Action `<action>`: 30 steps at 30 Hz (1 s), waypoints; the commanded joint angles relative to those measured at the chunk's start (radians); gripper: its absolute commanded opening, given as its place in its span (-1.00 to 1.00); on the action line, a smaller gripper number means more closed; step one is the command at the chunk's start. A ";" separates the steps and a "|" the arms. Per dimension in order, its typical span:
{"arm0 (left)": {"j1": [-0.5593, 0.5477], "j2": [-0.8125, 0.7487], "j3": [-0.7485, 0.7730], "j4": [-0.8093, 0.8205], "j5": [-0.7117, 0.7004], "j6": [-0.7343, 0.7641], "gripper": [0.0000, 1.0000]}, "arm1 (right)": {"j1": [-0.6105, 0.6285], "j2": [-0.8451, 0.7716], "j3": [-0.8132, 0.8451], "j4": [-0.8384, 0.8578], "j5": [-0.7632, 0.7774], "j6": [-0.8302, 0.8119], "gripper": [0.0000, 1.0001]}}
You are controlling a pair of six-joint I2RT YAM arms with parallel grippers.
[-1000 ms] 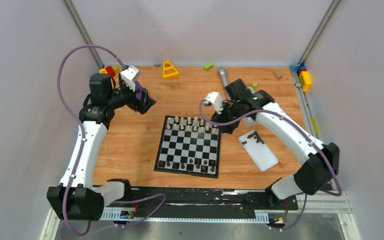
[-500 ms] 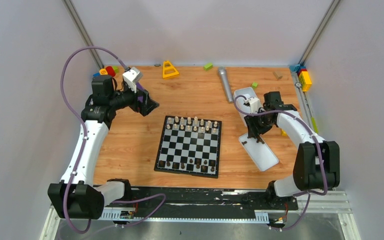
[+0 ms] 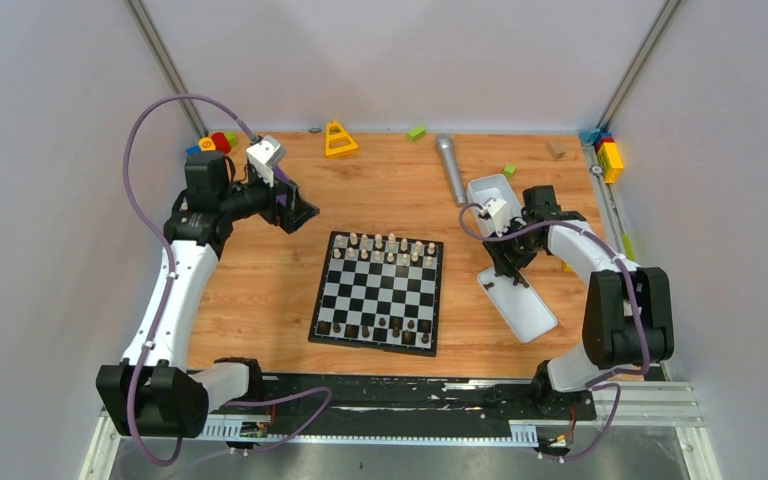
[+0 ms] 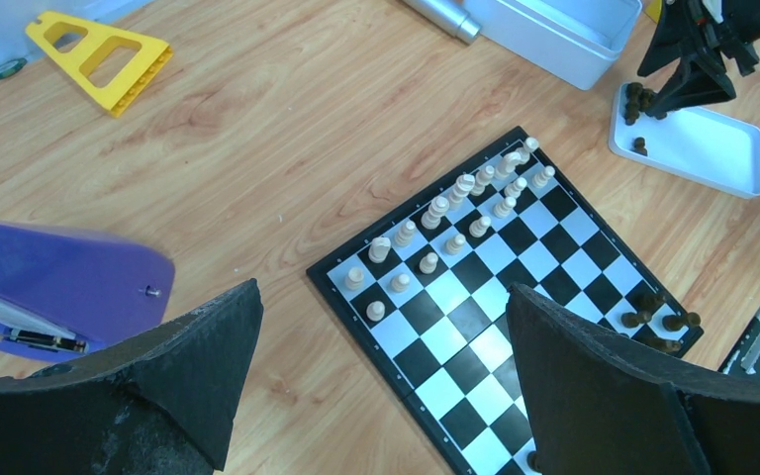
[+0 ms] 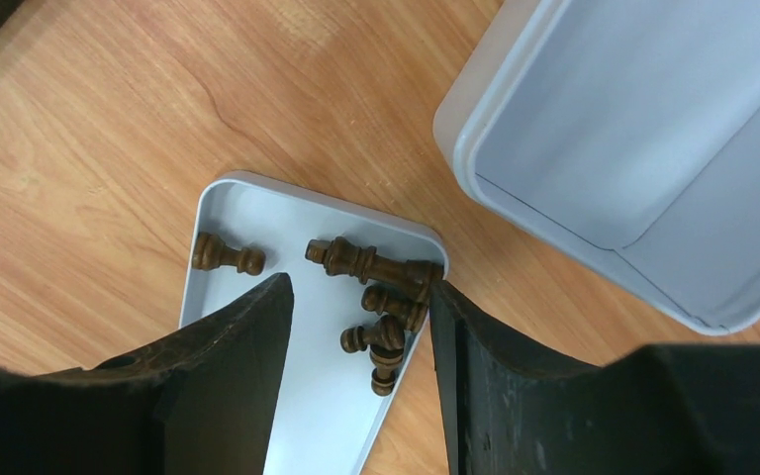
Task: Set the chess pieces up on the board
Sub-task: Pick up the chess piece from the storage box.
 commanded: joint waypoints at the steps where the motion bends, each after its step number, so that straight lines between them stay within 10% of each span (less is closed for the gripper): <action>1: 0.010 0.000 -0.001 0.033 0.020 -0.003 1.00 | -0.001 0.037 0.037 0.014 -0.035 -0.071 0.08; 30: 0.010 -0.008 -0.007 0.037 0.019 -0.003 1.00 | 0.028 0.072 0.025 -0.090 0.031 -0.161 -0.11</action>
